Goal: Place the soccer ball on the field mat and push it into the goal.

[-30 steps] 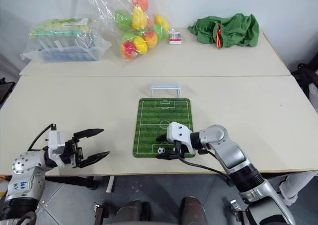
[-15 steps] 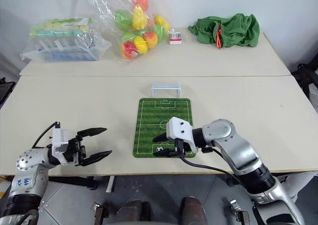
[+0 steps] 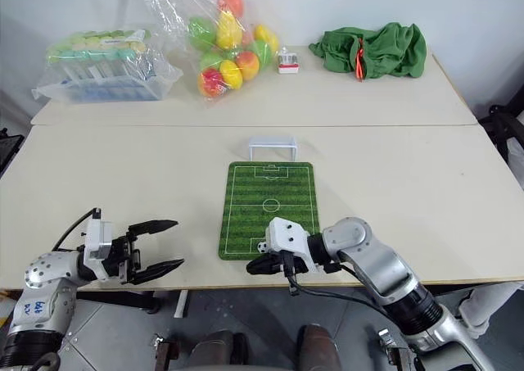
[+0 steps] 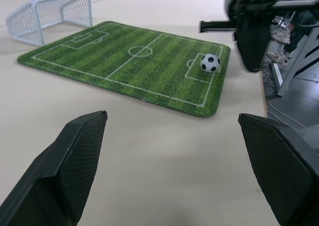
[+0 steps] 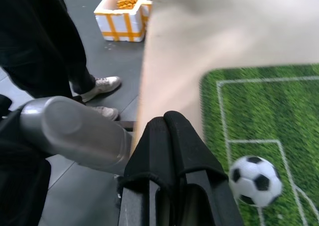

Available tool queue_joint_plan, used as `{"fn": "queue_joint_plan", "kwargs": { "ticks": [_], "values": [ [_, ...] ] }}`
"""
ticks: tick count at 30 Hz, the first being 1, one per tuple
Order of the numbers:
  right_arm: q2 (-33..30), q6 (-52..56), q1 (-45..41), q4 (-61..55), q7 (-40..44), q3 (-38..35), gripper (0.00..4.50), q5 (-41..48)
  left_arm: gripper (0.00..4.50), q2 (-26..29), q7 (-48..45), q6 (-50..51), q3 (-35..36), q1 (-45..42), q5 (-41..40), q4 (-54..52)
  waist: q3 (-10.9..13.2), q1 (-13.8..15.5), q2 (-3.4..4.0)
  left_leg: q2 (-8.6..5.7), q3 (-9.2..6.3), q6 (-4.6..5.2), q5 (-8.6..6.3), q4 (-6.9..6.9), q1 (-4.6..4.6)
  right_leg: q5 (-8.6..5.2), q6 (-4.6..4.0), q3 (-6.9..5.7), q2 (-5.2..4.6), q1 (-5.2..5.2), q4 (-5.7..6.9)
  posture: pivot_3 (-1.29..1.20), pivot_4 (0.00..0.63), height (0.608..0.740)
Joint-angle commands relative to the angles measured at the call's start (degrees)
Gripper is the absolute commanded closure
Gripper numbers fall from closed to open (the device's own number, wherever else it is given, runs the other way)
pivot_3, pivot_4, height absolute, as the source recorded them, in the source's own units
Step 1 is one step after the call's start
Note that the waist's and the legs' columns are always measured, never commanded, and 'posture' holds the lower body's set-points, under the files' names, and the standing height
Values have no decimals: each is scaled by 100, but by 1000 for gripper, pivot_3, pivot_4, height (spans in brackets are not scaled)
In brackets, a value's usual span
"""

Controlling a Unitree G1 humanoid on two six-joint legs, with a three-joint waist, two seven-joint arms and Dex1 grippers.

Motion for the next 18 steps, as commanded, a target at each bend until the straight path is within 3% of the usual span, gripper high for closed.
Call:
{"fn": "queue_joint_plan", "kwargs": {
  "ticks": [1,8,13,18],
  "values": [
    [125,-416,-330,495,-166,-228,4476,-183,0,97,-46,12,129,-43,-143,-157,0,-2,1,0,1,0,0,0,0,0,0,1,0,0,0,0,150,740],
    [186,-1222,-1631,1920,-818,-1047,4476,-480,0,61,-52,-111,68,-585,-41,285,11,-6,6,-1,1,-1,0,5,-2,0,0,0,-1,-3,6,0,150,740],
    [178,-1184,-2063,1955,-962,-1529,4476,-336,0,-36,20,-219,108,-911,-56,602,11,-9,6,1,-5,-2,1,-11,-3,0,0,-17,1,-6,6,0,150,740],
    [-84,-993,-1971,1689,-825,-1876,4476,-144,0,-167,280,-248,236,-1050,-122,754,11,-4,7,-5,-6,0,-1,-15,-5,0,0,-22,0,-7,4,0,150,740]
  ]
}}
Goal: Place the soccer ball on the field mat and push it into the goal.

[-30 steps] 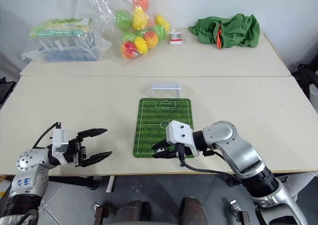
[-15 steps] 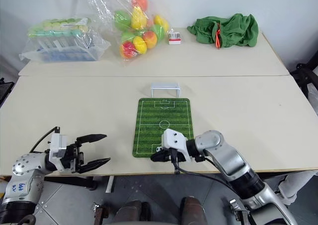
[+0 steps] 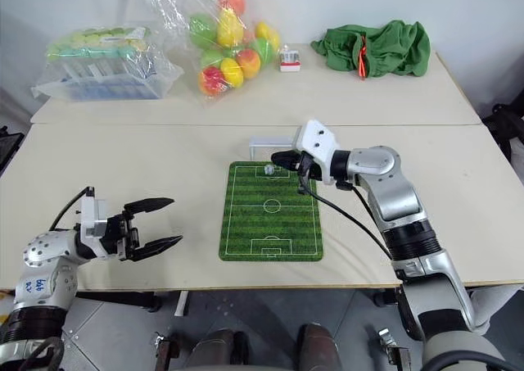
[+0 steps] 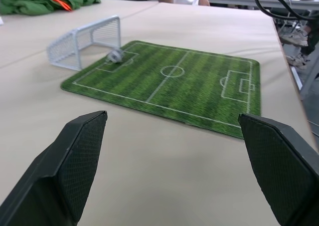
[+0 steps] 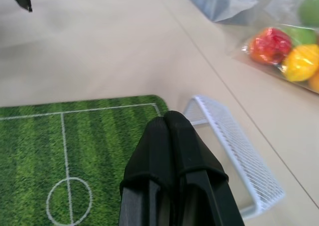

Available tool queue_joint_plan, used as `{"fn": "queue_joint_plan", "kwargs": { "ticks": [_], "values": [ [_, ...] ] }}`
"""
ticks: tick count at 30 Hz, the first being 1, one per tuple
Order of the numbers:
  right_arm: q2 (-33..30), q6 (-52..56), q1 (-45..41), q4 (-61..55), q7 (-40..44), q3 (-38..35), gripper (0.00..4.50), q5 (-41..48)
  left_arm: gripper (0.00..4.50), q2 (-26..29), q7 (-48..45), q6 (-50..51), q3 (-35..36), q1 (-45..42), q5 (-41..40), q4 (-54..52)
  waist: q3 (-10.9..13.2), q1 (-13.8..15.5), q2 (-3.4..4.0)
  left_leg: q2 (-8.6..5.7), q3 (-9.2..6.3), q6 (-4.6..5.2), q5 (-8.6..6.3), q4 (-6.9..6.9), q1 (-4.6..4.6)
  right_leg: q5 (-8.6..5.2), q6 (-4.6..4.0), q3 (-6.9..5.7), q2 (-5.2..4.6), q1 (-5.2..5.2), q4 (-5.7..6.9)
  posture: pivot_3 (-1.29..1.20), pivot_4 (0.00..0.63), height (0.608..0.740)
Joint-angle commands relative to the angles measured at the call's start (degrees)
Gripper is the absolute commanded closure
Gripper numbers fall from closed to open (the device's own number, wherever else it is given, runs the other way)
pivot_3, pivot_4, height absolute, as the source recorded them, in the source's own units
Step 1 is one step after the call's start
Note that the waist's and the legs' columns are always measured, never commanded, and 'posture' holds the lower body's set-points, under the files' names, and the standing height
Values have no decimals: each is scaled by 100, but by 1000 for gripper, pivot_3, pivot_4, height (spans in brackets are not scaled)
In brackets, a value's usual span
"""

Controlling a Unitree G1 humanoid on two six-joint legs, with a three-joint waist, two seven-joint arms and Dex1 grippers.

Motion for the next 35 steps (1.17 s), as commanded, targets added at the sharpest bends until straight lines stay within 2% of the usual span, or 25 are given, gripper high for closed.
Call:
{"fn": "queue_joint_plan", "kwargs": {
  "ticks": [1,6,9,13,14,16,21,29,35],
  "values": [
    [-269,93,51,-349,89,-365,4476,224,0,-121,278,-55,262,-84,-151,21,1,6,0,-1,0,0,0,0,-1,0,0,0,-1,0,-1,0,150,740],
    [-849,543,743,-856,504,-714,4476,626,0,-163,448,-54,543,37,-317,-204,3,19,-5,0,-10,0,0,3,-4,0,0,-4,-1,2,-1,0,150,740],
    [-1354,743,1447,-1122,1085,-1090,3974,1129,0,-30,284,35,709,427,-442,-469,3,18,-5,-2,-8,3,-1,-1,-8,0,0,-5,-3,2,-14,0,150,740],
    [-1766,480,1898,-521,1437,-1522,2706,1272,0,156,205,208,895,732,-559,-567,6,7,-6,-11,6,3,-1,-5,-9,1,2,-6,2,4,-38,0,150,740],
    [-1891,305,2049,-268,1646,-1600,2232,1253,0,189,227,350,929,798,-628,-632,7,8,-6,-10,8,2,-1,5,-9,1,3,-5,3,7,-37,0,150,740],
    [-2082,36,2301,146,2029,-1714,1684,1235,0,226,298,579,994,896,-724,-758,7,15,-7,2,8,2,0,10,-8,1,2,-2,3,10,-37,0,150,740],
    [-2133,-288,2346,819,2443,-2059,119,1524,0,247,657,960,1202,1031,-859,-1105,9,18,-6,6,9,4,0,15,-2,4,7,3,-1,19,-36,0,150,740],
    [-2278,-415,2159,1265,2569,-2121,46,1407,0,337,931,1236,1290,1285,-779,-1487,9,14,-5,9,12,3,1,13,4,4,7,5,1,19,-32,0,150,740],
    [-2174,-349,2222,1118,2406,-2135,46,1422,0,214,1173,1600,1235,1434,-912,-1819,10,27,-4,8,11,3,0,14,4,4,7,7,-2,20,-33,0,150,740]
  ]
}}
